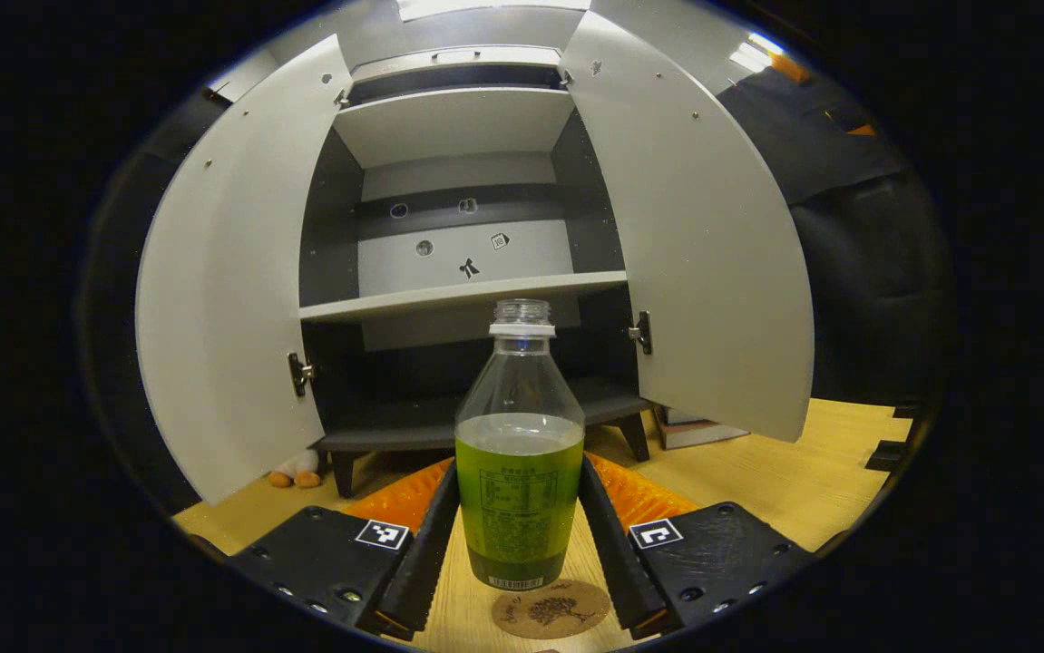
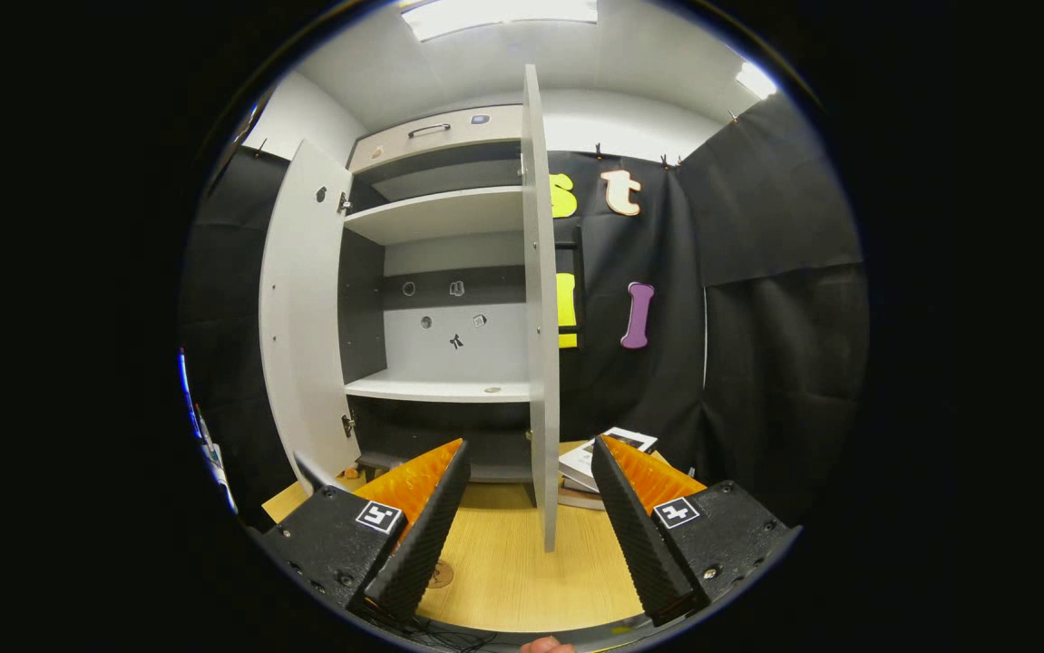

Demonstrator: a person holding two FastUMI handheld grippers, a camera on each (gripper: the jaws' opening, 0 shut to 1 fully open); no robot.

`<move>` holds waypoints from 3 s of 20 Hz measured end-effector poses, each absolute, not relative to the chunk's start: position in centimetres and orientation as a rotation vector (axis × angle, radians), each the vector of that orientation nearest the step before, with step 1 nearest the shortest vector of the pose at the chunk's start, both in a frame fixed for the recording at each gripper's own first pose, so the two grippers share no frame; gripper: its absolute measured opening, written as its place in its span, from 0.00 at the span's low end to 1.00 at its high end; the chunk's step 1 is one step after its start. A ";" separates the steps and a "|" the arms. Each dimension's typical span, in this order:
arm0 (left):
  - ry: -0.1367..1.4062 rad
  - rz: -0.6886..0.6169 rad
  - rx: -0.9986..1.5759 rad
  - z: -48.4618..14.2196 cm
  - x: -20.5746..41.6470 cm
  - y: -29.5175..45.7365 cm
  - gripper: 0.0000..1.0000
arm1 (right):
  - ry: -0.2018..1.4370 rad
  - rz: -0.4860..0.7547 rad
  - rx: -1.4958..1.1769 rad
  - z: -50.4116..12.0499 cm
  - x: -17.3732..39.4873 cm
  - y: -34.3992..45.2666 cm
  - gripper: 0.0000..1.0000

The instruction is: Grasp the bottle in the cabinet with the left hand and place it on the coaster, then close the right door with the right hand and the left door with the left hand.

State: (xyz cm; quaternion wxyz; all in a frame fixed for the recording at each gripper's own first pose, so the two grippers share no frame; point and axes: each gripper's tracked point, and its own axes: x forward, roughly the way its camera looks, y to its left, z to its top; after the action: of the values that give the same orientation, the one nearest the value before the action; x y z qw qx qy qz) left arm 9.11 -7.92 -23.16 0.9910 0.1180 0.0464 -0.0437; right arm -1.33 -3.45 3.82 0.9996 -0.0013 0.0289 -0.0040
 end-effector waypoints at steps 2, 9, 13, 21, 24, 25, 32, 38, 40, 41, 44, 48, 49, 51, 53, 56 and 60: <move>0.092 -0.062 0.201 -24.4 8.6 -7.7 0.73 | 0.084 -0.020 -0.029 3.4 -1.5 -3.4 0.83; 0.085 -0.079 0.164 -26.8 7.8 -8.4 0.73 | 0.136 -0.028 -0.034 2.1 -1.6 -2.5 0.83; 0.084 -0.083 0.170 -26.6 7.9 -8.4 0.73 | 0.155 -0.016 -0.046 1.3 -1.6 -1.9 0.83; 0.137 -0.083 0.186 -27.3 8.2 -8.2 0.81 | 0.173 -0.009 -0.034 0.7 -1.2 -2.1 0.83; 0.143 -0.094 0.173 -27.2 7.9 -8.4 0.94 | 0.181 -0.010 -0.027 0.4 -1.1 -2.3 0.83; 0.145 -0.097 0.168 -27.1 7.7 -8.5 0.96 | 0.181 -0.009 -0.024 0.3 -1.1 -2.3 0.83; 0.104 -0.080 0.162 -23.1 6.7 -8.3 0.96 | 0.160 0.003 -0.008 0.4 -1.4 -2.5 0.83; 0.044 -0.062 0.175 -15.5 5.8 -7.5 0.96 | 0.096 0.024 0.006 1.2 -1.6 -2.9 0.83; 0.048 -0.076 0.140 -12.9 5.0 -7.9 0.96 | 0.076 0.041 0.024 1.6 -1.3 -2.9 0.83; 0.051 -0.081 0.120 -11.8 4.6 -8.1 0.96 | 0.069 0.049 0.029 1.7 -1.2 -3.0 0.83; 0.033 -0.071 0.085 -7.6 3.5 -7.8 0.96 | 0.028 0.065 0.035 2.7 -0.9 -3.3 0.83; 0.027 -0.048 0.081 -4.4 1.1 -7.0 0.95 | -0.008 0.072 0.049 2.9 -0.8 -3.8 0.83; 0.037 -0.050 0.068 -4.2 0.4 -6.8 0.95 | -0.015 0.073 0.053 3.0 -0.7 -4.0 0.83; 0.052 -0.052 0.044 -3.8 -0.7 -6.6 0.95 | -0.035 0.071 0.057 3.6 -0.5 -4.6 0.83; 0.029 -0.027 0.048 -2.4 -0.9 -5.4 0.95 | -0.052 0.058 0.051 4.5 0.0 -5.6 0.83; 0.010 0.012 0.078 -1.5 -0.9 -4.2 0.94 | -0.108 0.056 0.070 7.7 1.2 -7.1 0.83; 0.007 0.003 0.097 -1.2 -1.3 -4.1 0.93 | -0.139 -0.045 0.004 13.0 5.4 -12.6 0.83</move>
State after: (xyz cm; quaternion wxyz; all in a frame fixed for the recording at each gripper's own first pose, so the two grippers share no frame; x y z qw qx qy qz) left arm -1.32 -4.08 -1.19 0.9988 0.0486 0.0033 0.0016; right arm 5.37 -12.57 12.98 0.9973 0.0021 -0.0695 -0.0225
